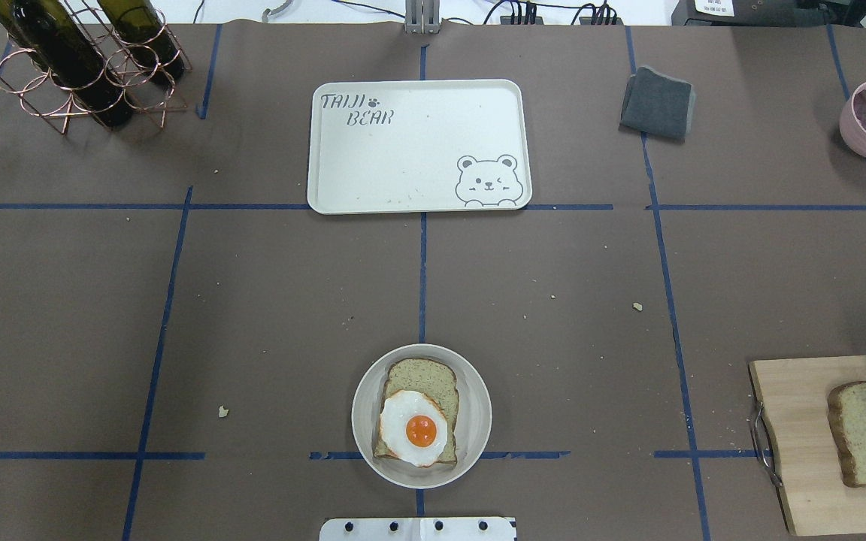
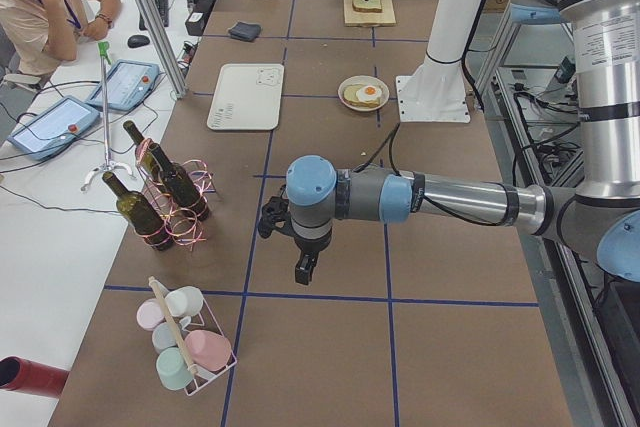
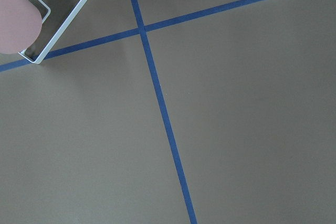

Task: Make sandwich and place on tray
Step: 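Move the right gripper down toward the bread slice on the wooden board, then grasp the bread slice with the right gripper and lift it off the board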

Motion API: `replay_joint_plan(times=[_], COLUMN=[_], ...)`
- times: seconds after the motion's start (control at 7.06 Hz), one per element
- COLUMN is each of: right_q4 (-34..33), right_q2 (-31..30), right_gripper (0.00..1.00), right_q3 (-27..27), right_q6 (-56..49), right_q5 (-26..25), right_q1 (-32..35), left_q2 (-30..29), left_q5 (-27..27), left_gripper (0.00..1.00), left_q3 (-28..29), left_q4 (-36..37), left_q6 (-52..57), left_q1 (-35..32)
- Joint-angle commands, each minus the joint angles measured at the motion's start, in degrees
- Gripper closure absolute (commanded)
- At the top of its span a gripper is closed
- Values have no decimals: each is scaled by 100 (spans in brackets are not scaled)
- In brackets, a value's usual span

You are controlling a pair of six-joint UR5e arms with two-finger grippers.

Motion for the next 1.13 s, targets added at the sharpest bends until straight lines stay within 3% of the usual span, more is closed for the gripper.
replay_joint_plan(times=[0.0,0.71,0.99], right_q4=[9,797,757], right_q2=[3,20,151], right_gripper=[100,100,100], right_q3=[-60,36,824], right_q6=[0,357,1304], right_q5=[-24,318,486], right_q1=[-10,16,-1], left_q2=[0,0,26], left_q5=[0,0,0], left_gripper=[0,0,0], left_q3=[-4,49,67], left_q4=[1,1,1], left_q6=[0,0,0], left_q1=[0,0,0])
